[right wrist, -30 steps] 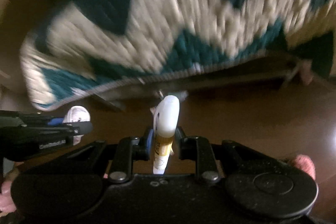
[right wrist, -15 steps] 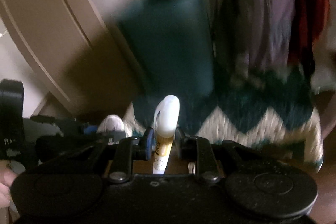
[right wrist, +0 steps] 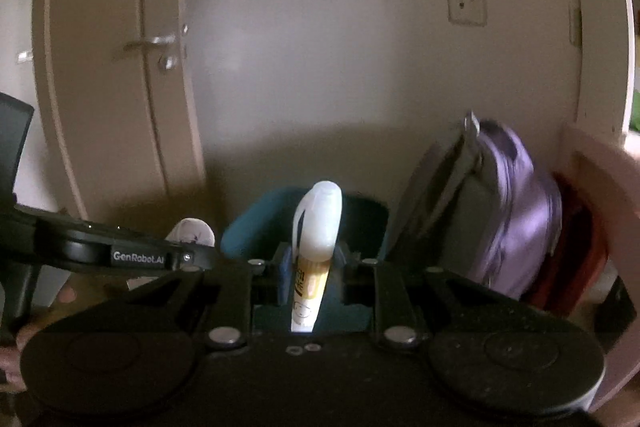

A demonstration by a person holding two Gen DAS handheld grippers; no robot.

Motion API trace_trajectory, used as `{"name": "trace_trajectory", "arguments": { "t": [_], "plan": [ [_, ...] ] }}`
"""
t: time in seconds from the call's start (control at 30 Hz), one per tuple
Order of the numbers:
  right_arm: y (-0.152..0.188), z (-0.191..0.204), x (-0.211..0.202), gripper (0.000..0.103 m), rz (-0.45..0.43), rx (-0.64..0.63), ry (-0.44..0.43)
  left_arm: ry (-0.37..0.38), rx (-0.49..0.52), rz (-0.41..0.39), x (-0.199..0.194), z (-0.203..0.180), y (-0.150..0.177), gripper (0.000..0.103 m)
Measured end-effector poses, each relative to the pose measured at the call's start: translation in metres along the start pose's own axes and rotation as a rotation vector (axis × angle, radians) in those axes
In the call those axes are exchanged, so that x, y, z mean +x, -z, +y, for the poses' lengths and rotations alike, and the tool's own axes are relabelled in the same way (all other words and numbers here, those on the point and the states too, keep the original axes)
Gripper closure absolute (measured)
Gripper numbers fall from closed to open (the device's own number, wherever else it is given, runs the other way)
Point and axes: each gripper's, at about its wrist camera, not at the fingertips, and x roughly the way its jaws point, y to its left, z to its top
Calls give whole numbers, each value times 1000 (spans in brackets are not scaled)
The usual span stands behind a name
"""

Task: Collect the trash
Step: 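Lift the tube and sock up to the teal wastebasket, then open both tools over the wastebasket to drop the sock and tube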

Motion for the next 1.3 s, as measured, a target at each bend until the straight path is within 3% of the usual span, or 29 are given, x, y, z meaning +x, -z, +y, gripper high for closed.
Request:
{"name": "trace_trajectory", "arguments": {
  "t": [0.17, 0.33, 0.47, 0.63, 0.83, 1.07, 1.13, 1.17, 1.2, 1.23, 1.3],
  "plan": [
    [-27, -26, 47, 82, -8, 17, 32, -34, -52, 15, 43, 7, -41, 79],
    [-28, -35, 97, 82, 35, 6, 50, -57, -78, 60, 98, 23, -57, 79],
    [-10, -39, 147, 82, 97, -20, 88, -53, -107, 142, 155, 38, -55, 79],
    [10, -38, 195, 82, 177, -24, 39, -71, -77, 216, 210, 45, -45, 79],
    [26, -32, 233, 82, 288, -83, -3, -108, -33, 330, 252, 46, -44, 78],
    [32, -32, 250, 78, 359, -97, -10, -102, -26, 417, 269, 50, -39, 78],
    [33, -30, 249, 75, 359, -102, -15, -95, 0, 401, 269, 48, -44, 72],
    [32, -30, 249, 73, 361, -99, -24, -100, 11, 392, 266, 46, -44, 60],
    [32, -29, 248, 69, 364, -100, -31, -103, 10, 392, 265, 45, -44, 41],
    [32, -28, 246, 68, 363, -109, -33, -98, 0, 386, 264, 46, -44, 35],
    [34, -24, 240, 66, 357, -135, -32, -92, -8, 362, 261, 45, -46, 32]
  ]
}}
